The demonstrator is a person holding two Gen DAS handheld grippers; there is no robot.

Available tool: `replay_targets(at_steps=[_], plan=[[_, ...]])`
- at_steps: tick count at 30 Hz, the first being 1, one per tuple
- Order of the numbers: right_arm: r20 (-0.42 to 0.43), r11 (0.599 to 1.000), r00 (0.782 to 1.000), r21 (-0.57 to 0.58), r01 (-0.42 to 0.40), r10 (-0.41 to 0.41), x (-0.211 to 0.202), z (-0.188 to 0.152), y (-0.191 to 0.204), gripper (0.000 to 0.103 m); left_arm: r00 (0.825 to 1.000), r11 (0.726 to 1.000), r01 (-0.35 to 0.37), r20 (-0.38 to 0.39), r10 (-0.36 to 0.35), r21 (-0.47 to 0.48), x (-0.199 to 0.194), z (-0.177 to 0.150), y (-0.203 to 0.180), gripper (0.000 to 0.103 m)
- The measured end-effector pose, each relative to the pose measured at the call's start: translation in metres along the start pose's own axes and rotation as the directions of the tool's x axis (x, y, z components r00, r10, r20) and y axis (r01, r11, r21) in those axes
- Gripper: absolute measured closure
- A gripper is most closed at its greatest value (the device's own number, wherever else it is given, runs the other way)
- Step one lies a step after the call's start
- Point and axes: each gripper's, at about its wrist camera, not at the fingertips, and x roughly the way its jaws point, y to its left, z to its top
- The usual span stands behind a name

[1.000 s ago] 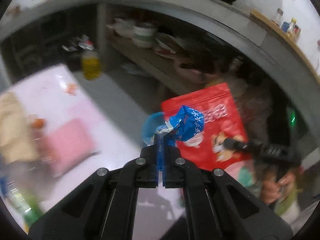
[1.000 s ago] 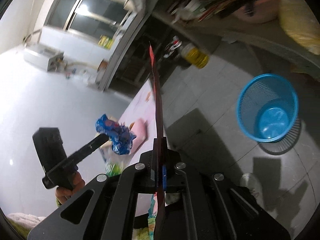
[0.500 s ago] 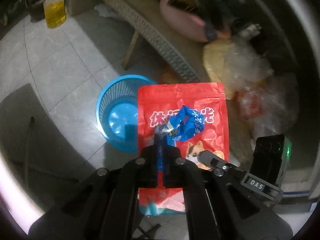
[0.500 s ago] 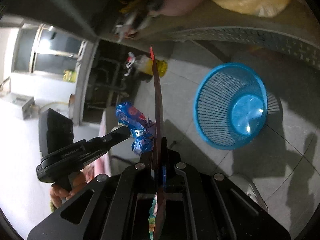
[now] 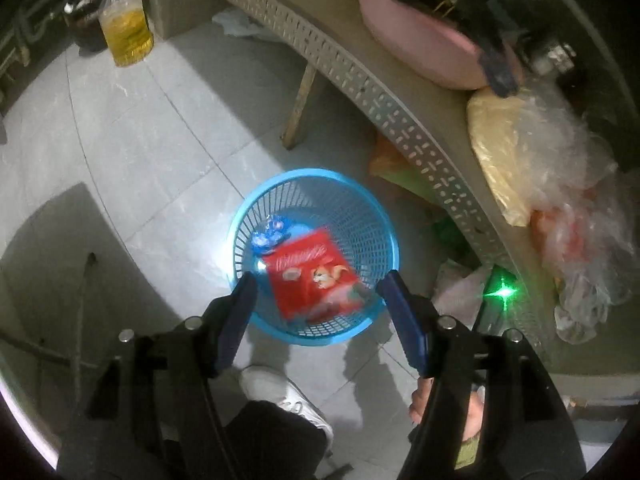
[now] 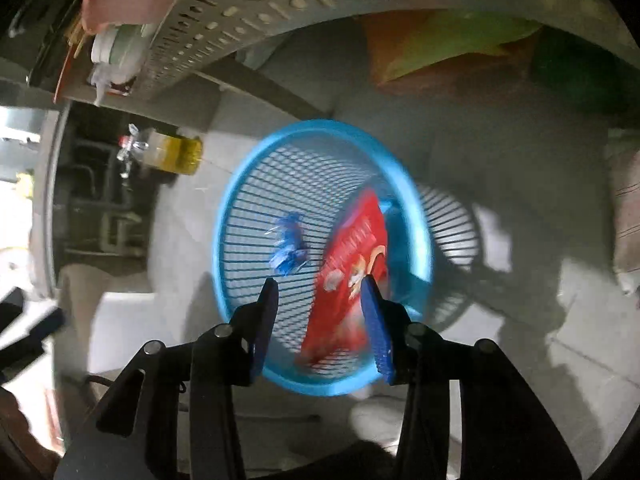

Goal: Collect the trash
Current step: 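Carry both items over the blue wastebasket and open both tools to drop them, then move both tools back over the table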

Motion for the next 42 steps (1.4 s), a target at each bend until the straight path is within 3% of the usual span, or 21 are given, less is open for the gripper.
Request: replay_targets(at_steps=[6, 9, 15, 18, 20, 23, 27, 30, 35, 38, 42], plan=[[0.077, 0.985, 0.992, -0.129, 0.114, -0.104, -0.040, -0.022, 0.021, 0.061, 0.993, 0.998, -0.036, 0.114, 0.030, 0.053, -0.057, -0.024, -0.001, 0.040], [0.110, 0.958, 0.983, -0.234, 0.167, -0.144, -0.061, -0.036, 0.035, 0.060, 0.982, 0.999, -0.008, 0.191, -0.001, 0.046, -0.095, -0.046, 0.002, 0.036], [0.192, 0.877, 0.970, -0.426, 0.221, -0.151, -0.112, -0.076, 0.083, 0.035, 0.952, 0.998, 0.058, 0.297, -0.066, 0.036, -0.151, -0.102, 0.011, 0.026], [0.247, 0.830, 0.957, -0.495, 0.257, -0.149, -0.137, -0.091, 0.106, 0.019, 0.940, 0.996, 0.082, 0.330, -0.087, 0.028, -0.173, -0.132, 0.022, 0.023], [0.306, 0.778, 0.940, -0.550, 0.304, -0.151, -0.152, -0.101, 0.131, 0.009, 0.931, 0.995, 0.093, 0.353, -0.097, 0.028, -0.186, -0.150, 0.028, 0.019], [0.390, 0.694, 0.911, -0.619, 0.367, -0.135, -0.170, -0.115, 0.165, 0.006, 0.919, 0.997, 0.076, 0.387, -0.077, 0.017, -0.203, -0.180, 0.041, 0.017], [0.440, 0.600, 0.893, -0.690, 0.404, -0.096, -0.185, -0.131, 0.202, 0.006, 0.902, 0.998, 0.063, 0.428, -0.055, -0.006, -0.227, -0.216, 0.064, 0.013], [0.457, 0.552, 0.888, -0.730, 0.404, -0.047, -0.195, -0.144, 0.229, 0.006, 0.875, 0.998, 0.038, 0.485, -0.014, -0.040, -0.249, -0.246, 0.084, 0.011], [0.416, 0.537, 0.906, -0.784, 0.311, 0.083, -0.210, -0.162, 0.260, 0.006, 0.832, 0.995, 0.016, 0.553, 0.042, -0.100, -0.276, -0.279, 0.109, 0.010], [0.348, 0.538, 0.922, -0.816, 0.211, 0.167, -0.220, -0.172, 0.275, 0.006, 0.782, 0.993, -0.010, 0.618, 0.079, -0.115, -0.299, -0.289, 0.122, 0.010], [0.247, 0.502, 0.946, -0.857, 0.113, 0.209, -0.216, -0.191, 0.295, 0.006, 0.733, 0.984, -0.143, 0.656, 0.179, -0.108, -0.329, -0.281, 0.136, 0.010]])
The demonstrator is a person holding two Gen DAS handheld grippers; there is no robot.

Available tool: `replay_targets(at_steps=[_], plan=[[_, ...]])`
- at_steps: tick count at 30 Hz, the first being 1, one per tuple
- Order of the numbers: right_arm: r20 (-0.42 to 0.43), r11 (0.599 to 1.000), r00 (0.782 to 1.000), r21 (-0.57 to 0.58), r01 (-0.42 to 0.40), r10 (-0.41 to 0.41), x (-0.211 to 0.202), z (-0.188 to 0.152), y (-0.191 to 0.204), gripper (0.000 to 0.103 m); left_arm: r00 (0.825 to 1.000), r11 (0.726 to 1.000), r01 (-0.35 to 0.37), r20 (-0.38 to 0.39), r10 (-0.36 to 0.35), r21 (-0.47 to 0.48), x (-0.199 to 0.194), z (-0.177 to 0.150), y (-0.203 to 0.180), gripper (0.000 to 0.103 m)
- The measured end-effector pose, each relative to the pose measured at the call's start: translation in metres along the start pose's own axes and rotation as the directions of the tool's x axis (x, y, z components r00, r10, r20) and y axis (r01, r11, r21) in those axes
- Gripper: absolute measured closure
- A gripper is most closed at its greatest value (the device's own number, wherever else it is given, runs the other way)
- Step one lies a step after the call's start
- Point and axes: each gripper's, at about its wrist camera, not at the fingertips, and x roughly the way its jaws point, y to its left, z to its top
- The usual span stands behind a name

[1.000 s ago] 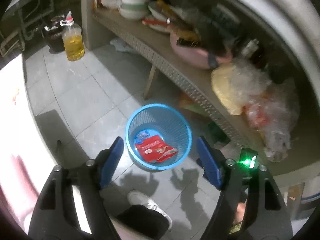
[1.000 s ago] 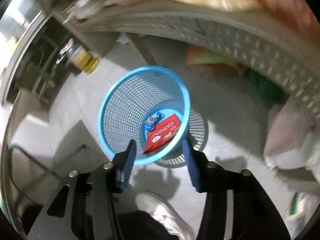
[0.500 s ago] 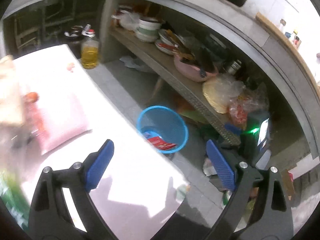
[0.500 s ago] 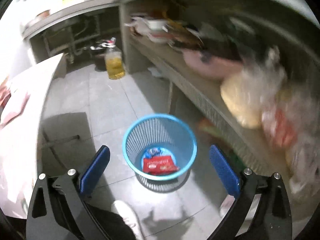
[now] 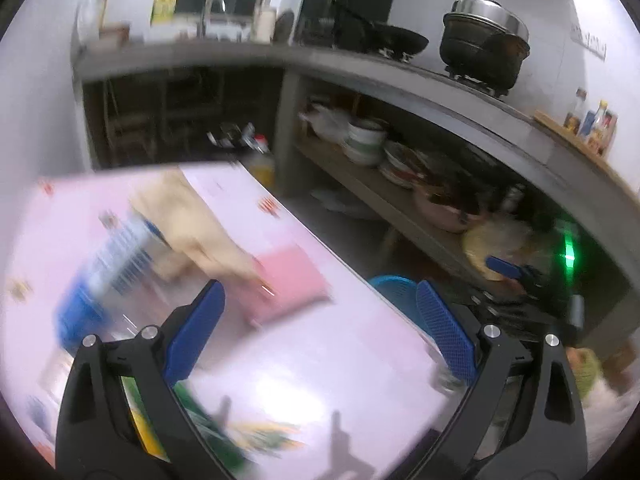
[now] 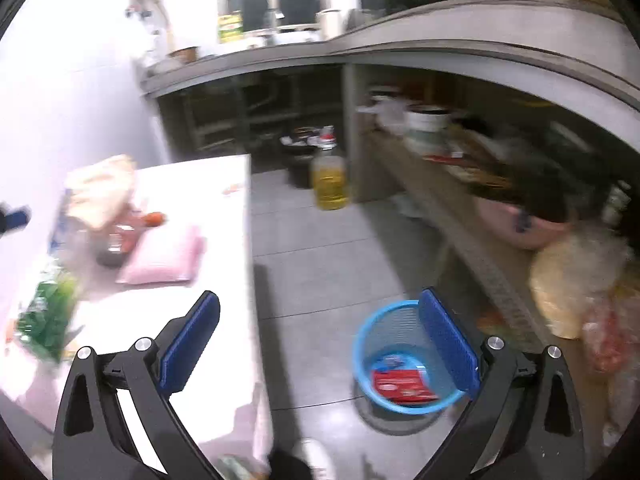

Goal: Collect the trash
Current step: 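Move both tools back over the table, then close the left tool on the tan paper bag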

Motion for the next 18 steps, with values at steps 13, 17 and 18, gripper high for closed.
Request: replay_targets(at_steps=[13, 17, 18], plan=[[-0.004, 0.989, 0.992, -0.075, -0.126, 0.126, -0.006, -0.001, 0.054, 0.006, 0.914, 0.941, 0.024, -0.389, 0.117, 0.339, 0.106, 0.090, 0.064, 0.010], [-0.006, 0.989, 0.990, -0.060, -0.139, 0.139, -0.009, -0.001, 0.051, 0.006, 0.852, 0.942, 0.043, -0.505, 0.139, 0.332, 0.140, 0.088, 0.083, 0.011], [-0.007, 0.989, 0.990, -0.059, -0.139, 0.138, -0.009, 0.000, 0.051, 0.006, 0.843, 0.941, 0.045, -0.518, 0.144, 0.334, 0.144, 0.086, 0.085, 0.011]])
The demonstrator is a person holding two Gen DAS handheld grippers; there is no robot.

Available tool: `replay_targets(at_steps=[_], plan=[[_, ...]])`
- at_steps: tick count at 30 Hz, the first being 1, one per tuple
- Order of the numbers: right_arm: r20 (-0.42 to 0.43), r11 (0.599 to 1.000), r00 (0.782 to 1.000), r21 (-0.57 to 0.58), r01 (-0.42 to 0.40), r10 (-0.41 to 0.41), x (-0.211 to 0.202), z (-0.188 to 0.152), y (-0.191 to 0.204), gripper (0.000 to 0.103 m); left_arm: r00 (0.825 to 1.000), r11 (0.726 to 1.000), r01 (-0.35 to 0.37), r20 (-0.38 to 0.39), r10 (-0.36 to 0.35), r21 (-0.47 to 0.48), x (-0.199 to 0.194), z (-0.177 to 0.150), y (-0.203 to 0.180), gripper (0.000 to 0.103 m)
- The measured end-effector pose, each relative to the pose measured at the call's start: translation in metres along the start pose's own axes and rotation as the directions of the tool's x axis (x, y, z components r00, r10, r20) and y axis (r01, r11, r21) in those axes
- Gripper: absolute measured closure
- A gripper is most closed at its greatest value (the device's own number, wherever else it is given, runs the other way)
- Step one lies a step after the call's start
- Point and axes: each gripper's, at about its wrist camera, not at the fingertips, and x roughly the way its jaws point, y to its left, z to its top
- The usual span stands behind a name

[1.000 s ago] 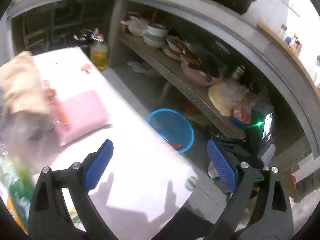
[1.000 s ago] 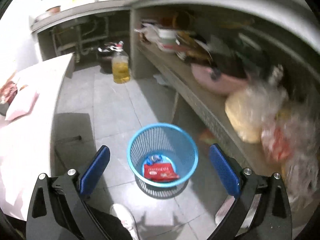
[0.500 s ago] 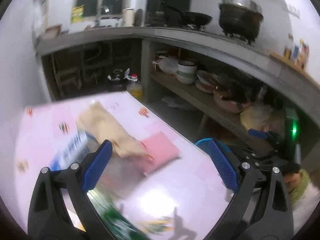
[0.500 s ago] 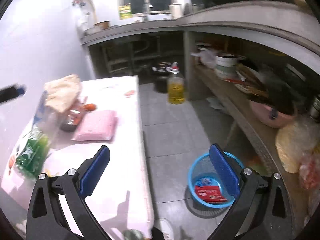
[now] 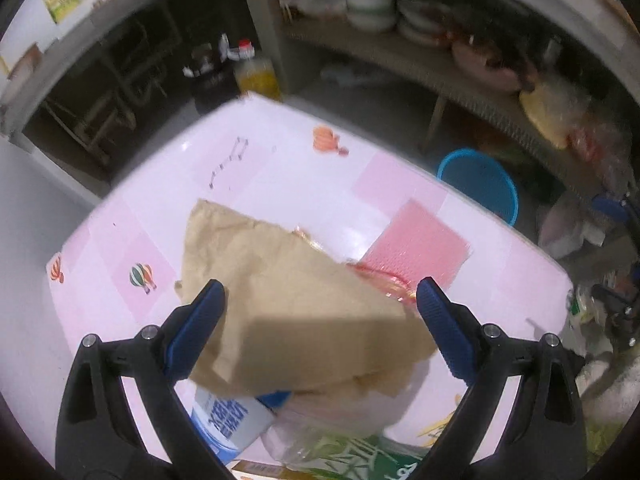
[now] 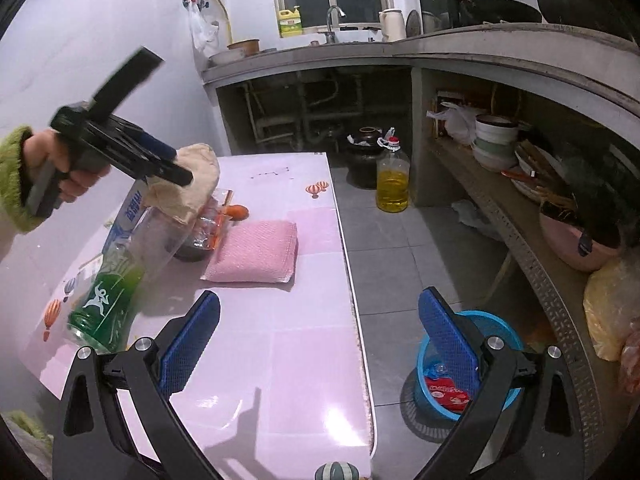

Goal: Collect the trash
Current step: 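Close the left tool on the tan paper bag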

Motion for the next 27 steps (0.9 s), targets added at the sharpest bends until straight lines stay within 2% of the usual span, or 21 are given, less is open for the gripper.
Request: replay_targets(at_steps=[1, 5, 9, 11, 17, 19, 22, 27], plan=[[0.000, 1.000, 1.000, 0.001, 0.001, -0.001, 0.000, 0.000, -0.001, 0.006, 1.000, 1.000, 0.000, -0.022, 0.000, 0.008, 0.005, 0.001, 0.002, 0.012], [0.001, 1.000, 1.000, 0.019, -0.003, 0.003, 0.000, 0.000, -0.005, 0.006, 0.997, 1.000, -0.005, -0.076, 0.007, 0.022, 0.012, -0.005, 0.001, 0.039], [0.001, 0.999, 1.000, 0.041, -0.012, 0.012, 0.001, 0.001, -0.009, 0.006, 0.996, 0.999, -0.021, -0.084, 0.024, 0.033, 0.012, -0.009, -0.001, 0.053], [0.001, 0.999, 1.000, 0.047, -0.016, 0.016, 0.001, 0.002, -0.009, 0.006, 0.996, 0.999, -0.025, -0.085, 0.027, 0.032, 0.010, -0.010, -0.004, 0.065], [0.008, 0.999, 1.000, 0.049, -0.017, 0.017, -0.002, 0.001, -0.010, 0.006, 0.994, 0.997, -0.062, -0.093, 0.065, 0.044, 0.005, -0.016, -0.007, 0.090], [0.009, 0.998, 1.000, 0.054, -0.017, 0.016, -0.002, 0.002, -0.012, 0.006, 0.993, 0.996, -0.077, -0.080, 0.081, 0.049, 0.001, -0.018, -0.008, 0.096], [0.011, 0.998, 1.000, 0.061, -0.018, 0.018, -0.002, 0.003, -0.015, 0.006, 0.994, 0.994, -0.100, -0.044, 0.102, 0.040, -0.009, -0.021, -0.008, 0.100], [0.017, 0.996, 1.000, 0.080, -0.025, 0.024, -0.003, 0.002, -0.019, 0.006, 0.986, 0.989, -0.149, 0.077, 0.148, 0.005, -0.040, -0.023, -0.007, 0.101]])
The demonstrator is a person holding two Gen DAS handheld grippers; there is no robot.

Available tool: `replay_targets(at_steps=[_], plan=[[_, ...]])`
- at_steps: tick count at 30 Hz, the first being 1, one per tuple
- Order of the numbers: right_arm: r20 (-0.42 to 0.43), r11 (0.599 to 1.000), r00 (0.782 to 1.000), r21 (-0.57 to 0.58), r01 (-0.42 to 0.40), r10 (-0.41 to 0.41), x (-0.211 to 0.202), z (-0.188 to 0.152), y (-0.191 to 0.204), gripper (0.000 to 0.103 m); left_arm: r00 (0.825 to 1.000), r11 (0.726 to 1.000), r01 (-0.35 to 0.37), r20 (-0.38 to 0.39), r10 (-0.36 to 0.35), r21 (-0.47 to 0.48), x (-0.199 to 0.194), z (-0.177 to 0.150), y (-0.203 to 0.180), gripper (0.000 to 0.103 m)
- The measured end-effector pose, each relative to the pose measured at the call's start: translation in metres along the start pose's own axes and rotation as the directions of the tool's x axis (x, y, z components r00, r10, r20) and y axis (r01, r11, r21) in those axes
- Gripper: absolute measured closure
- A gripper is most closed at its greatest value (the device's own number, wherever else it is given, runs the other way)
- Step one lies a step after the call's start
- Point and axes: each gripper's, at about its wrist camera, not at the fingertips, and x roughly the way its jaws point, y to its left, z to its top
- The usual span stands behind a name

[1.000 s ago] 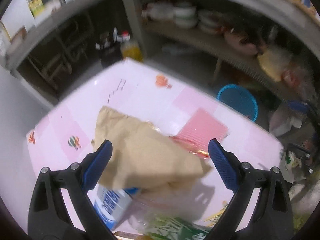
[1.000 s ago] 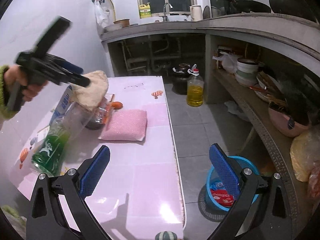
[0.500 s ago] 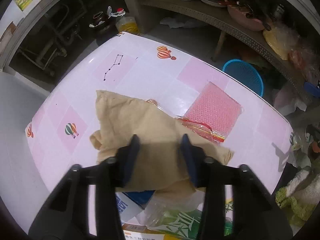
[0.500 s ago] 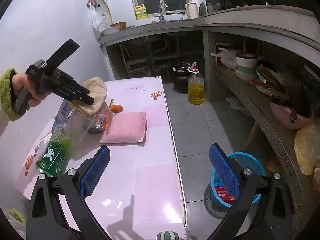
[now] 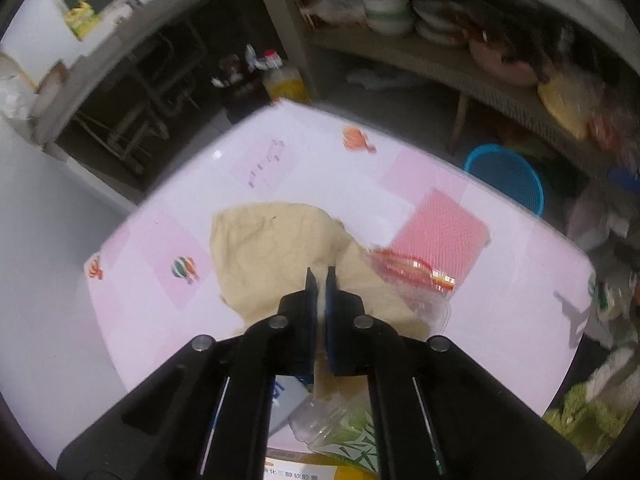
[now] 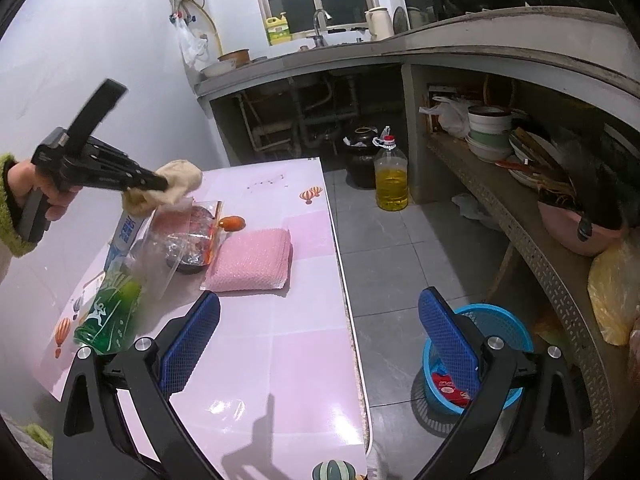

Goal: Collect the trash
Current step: 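Close the left tool on the tan paper bag, then lift the tan paper bag off the table with the left tool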

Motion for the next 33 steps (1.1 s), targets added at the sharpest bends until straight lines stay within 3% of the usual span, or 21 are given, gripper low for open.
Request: replay_targets(at_steps=[5, 10, 12, 16, 18, 20, 21, 22, 23, 25, 26, 28, 30, 31, 32, 33], plan=[[0.006, 0.999, 1.000, 0.036, -0.013, 0.013, -0.002, -0.001, -0.006, 0.006, 0.988, 0.997, -0.027, 0.148, 0.038, -0.078, -0.042, -0.004, 0.006, 0.101], [0.015, 0.998, 1.000, 0.065, -0.028, 0.027, -0.004, 0.000, -0.010, 0.006, 0.955, 0.992, -0.024, 0.291, 0.060, -0.126, -0.093, -0.012, 0.003, 0.102], [0.018, 0.997, 0.999, 0.077, -0.033, 0.032, -0.004, 0.000, -0.012, 0.006, 0.943, 0.988, 0.018, 0.330, 0.034, -0.153, -0.110, -0.016, -0.001, 0.102], [0.036, 0.994, 0.999, 0.099, -0.045, 0.041, -0.010, 0.001, -0.016, 0.006, 0.893, 0.956, 0.260, 0.411, -0.185, -0.135, -0.140, -0.031, -0.028, 0.102], [0.045, 0.993, 0.998, 0.106, -0.046, 0.041, -0.013, 0.002, -0.020, 0.006, 0.842, 0.903, 0.412, 0.429, -0.327, -0.121, -0.143, -0.039, -0.043, 0.102], [0.051, 0.992, 0.998, 0.116, -0.042, 0.037, -0.016, 0.002, -0.024, 0.006, 0.760, 0.799, 0.587, 0.429, -0.489, -0.130, -0.134, -0.047, -0.058, 0.102], [0.053, 0.992, 0.998, 0.122, -0.041, 0.035, -0.017, 0.002, -0.026, 0.006, 0.700, 0.716, 0.681, 0.424, -0.575, -0.155, -0.121, -0.052, -0.066, 0.102], [0.057, 0.991, 0.998, 0.129, -0.043, 0.036, -0.020, 0.001, -0.028, 0.006, 0.674, 0.672, 0.719, 0.417, -0.610, -0.180, -0.110, -0.057, -0.072, 0.102], [0.061, 0.989, 0.997, 0.137, -0.049, 0.041, -0.022, 0.001, -0.030, 0.006, 0.666, 0.645, 0.734, 0.410, -0.623, -0.212, -0.096, -0.062, -0.080, 0.102], [0.065, 0.987, 0.996, 0.150, -0.063, 0.054, -0.024, 0.000, -0.033, 0.007, 0.691, 0.627, 0.721, 0.377, -0.616, -0.297, -0.059, -0.071, -0.094, 0.102], [0.063, 0.985, 0.996, 0.155, -0.080, 0.071, -0.025, -0.002, -0.033, 0.007, 0.715, 0.632, 0.698, 0.362, -0.598, -0.335, -0.044, -0.076, -0.100, 0.102], [0.051, 0.983, 0.994, 0.153, -0.102, 0.095, -0.025, -0.003, -0.033, 0.014, 0.768, 0.659, 0.640, 0.305, -0.563, -0.395, -0.011, -0.086, -0.114, 0.102], [0.027, 0.982, 0.992, 0.144, -0.123, 0.121, -0.021, -0.006, -0.029, 0.023, 0.804, 0.682, 0.592, 0.257, -0.537, -0.429, 0.013, -0.093, -0.123, 0.102], [0.007, 0.981, 0.990, 0.138, -0.138, 0.138, -0.016, -0.008, -0.026, 0.030, 0.837, 0.716, 0.544, 0.227, -0.497, -0.438, 0.024, -0.098, -0.129, 0.102], [-0.009, 0.980, 0.989, 0.133, -0.147, 0.149, -0.014, -0.010, -0.024, 0.035, 0.858, 0.741, 0.511, 0.212, -0.467, -0.436, 0.030, -0.100, -0.133, 0.102], [-0.029, 0.978, 0.985, 0.126, -0.163, 0.168, -0.009, -0.012, -0.020, 0.038, 0.868, 0.753, 0.495, 0.208, -0.451, -0.434, 0.033, -0.101, -0.134, 0.102]])
